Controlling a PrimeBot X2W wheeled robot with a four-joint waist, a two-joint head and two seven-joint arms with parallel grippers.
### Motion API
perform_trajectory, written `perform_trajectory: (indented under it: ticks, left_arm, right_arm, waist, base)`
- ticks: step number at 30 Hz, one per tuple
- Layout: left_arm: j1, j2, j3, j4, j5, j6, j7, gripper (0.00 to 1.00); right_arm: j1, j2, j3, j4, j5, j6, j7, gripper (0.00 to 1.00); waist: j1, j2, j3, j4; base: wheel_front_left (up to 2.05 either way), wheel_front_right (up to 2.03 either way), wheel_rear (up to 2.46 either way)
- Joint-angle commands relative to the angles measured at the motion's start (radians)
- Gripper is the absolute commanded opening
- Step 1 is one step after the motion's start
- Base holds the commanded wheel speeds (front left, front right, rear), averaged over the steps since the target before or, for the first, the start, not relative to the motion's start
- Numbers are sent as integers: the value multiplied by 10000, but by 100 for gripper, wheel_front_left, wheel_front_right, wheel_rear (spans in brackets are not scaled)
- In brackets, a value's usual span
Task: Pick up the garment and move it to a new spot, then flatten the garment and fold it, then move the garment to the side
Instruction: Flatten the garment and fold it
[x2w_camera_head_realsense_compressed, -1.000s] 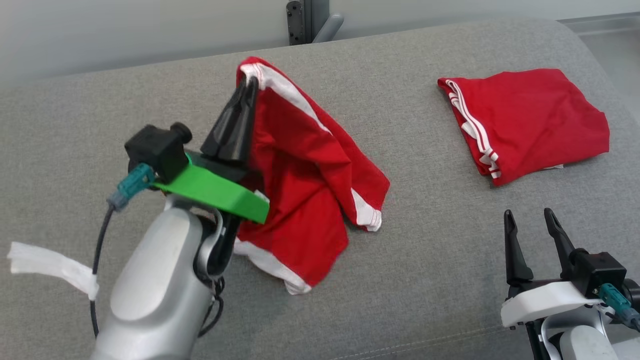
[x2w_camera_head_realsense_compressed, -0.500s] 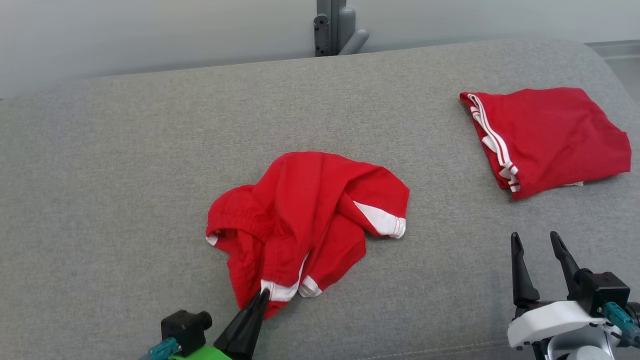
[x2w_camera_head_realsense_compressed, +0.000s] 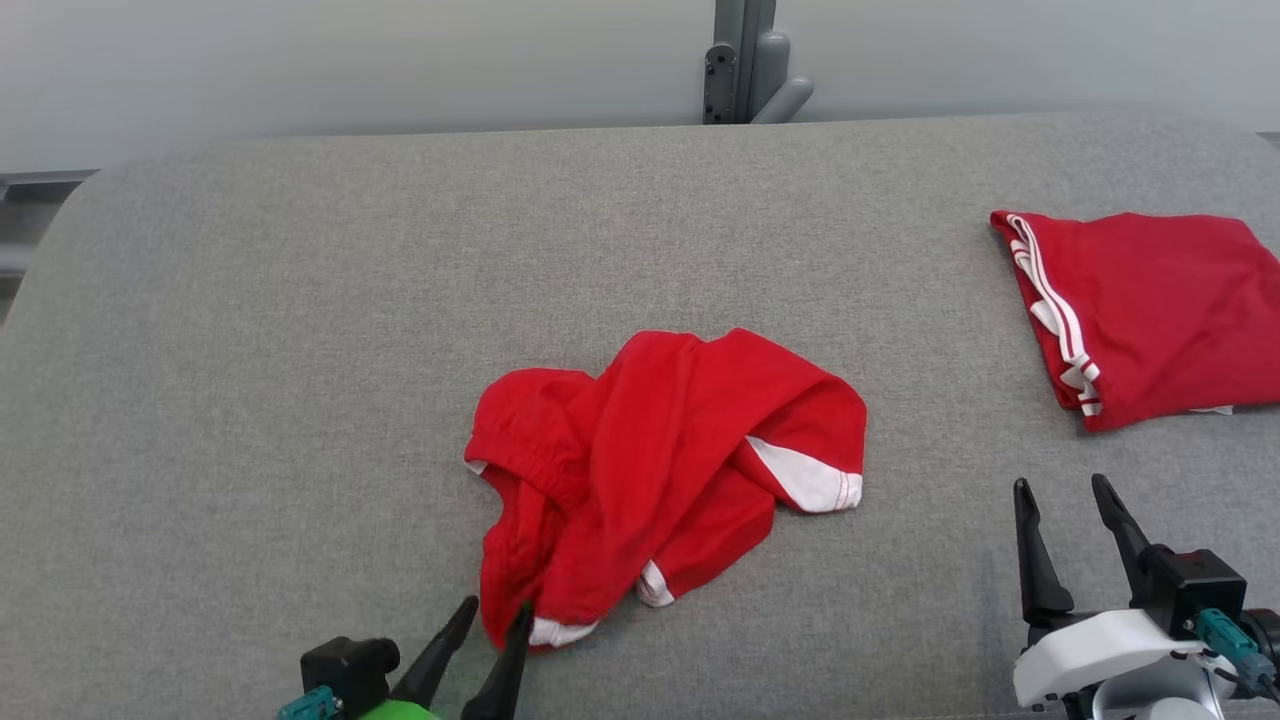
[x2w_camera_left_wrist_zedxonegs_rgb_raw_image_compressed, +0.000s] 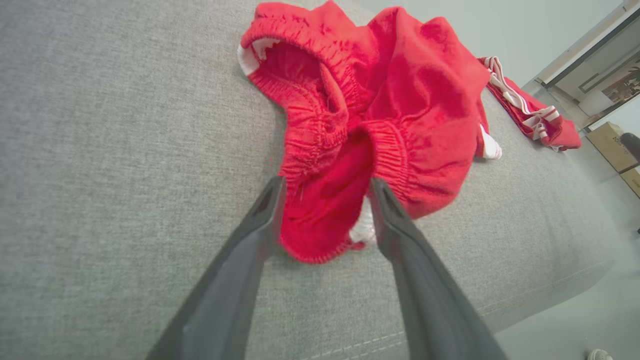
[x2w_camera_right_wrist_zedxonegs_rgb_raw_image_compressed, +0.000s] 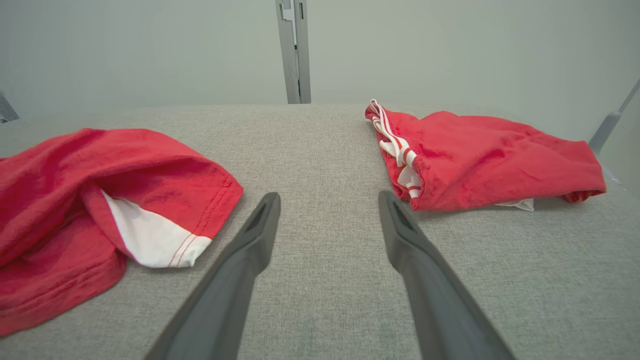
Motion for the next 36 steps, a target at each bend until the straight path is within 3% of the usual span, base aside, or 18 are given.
perform_trajectory:
  ticks: [1, 9, 14, 21, 27, 36]
  left_arm:
    - [58, 26, 148, -101, 184, -35, 0, 100]
    - [1228, -202, 1777, -1570, 1540, 46, 0, 100]
    - [2395, -893, 3478, -2989, 3190, 262, -1, 100]
    - [3402, -1734, 5522, -4419, 5459, 150, 1, 100]
    - [3687, -1963, 6175, -4388, 6085, 39, 0, 100]
    - [3430, -1993, 6009, -4136, 6187, -35, 0, 100]
  right_arm:
    - [95, -87, 30, -32, -71, -15, -28, 100]
    - [209, -280, -12, -424, -89, -15, -28, 100]
    - [477, -369, -154, -560, -113, -15, -28, 100]
    - [722, -382, -386, -506, -154, -15, -28, 100]
    - [788, -321, -237, -267, -254, -15, -28, 100]
    - [612, -178, 22, -137, -138, -15, -28, 100]
  waist:
    - [0, 0, -29, 48]
    - [0, 0, -419, -61]
    - [0, 0, -819, -96]
    - [0, 0, -1103, -165]
    - [0, 0, -1170, -150]
    - [0, 0, -1104, -154]
  base:
    - [0, 0, 0]
    - [0, 0, 0]
    - [0, 0, 0]
    - [0, 0, 0]
    - [0, 0, 0]
    - [0, 0, 0]
